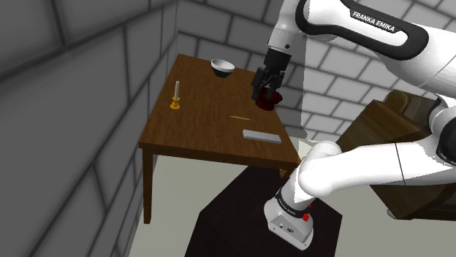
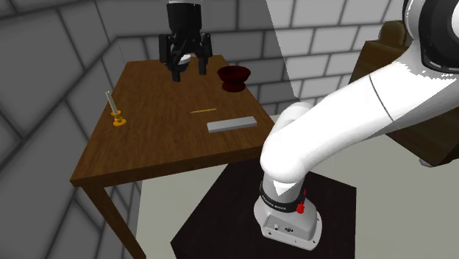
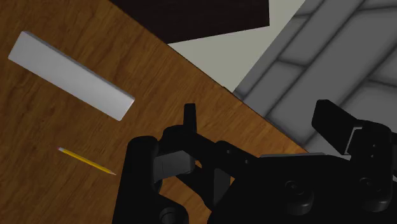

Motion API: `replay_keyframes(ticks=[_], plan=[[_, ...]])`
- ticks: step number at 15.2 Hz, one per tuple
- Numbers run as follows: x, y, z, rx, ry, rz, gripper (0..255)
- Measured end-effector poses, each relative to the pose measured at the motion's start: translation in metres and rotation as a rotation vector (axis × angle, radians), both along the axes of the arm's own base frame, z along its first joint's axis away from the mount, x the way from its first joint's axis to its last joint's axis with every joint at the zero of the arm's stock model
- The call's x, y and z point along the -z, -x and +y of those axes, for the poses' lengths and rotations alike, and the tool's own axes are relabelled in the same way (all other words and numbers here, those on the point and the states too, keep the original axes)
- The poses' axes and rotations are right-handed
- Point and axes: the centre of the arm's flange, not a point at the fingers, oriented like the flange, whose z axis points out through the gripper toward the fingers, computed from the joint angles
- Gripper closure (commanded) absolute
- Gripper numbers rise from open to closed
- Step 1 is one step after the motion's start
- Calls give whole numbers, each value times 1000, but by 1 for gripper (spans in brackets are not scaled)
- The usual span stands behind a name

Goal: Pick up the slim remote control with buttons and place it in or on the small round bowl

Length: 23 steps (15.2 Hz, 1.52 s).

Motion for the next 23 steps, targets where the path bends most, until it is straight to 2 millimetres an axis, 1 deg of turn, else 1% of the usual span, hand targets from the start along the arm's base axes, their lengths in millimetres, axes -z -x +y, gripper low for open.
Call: replay_keyframes(ticks=[1,3,7,10,11,12,14,15,18,19,21,22,23], plan=[[0,0,0,0,0,0,0],[12,4,-9,-32,4,-6,0],[52,15,-33,-135,17,-23,0],[77,22,-58,-217,27,-37,0],[89,22,-65,-245,31,-41,0],[99,24,-78,-272,33,-46,0],[118,27,-94,-328,40,-56,0],[128,29,-99,-357,44,-61,0],[158,28,-123,-440,53,-75,0],[166,28,-133,-468,57,-80,0],[185,29,-147,-524,64,-89,0],[195,25,-158,-552,67,-93,0],[205,25,-164,-581,71,-98,0]])
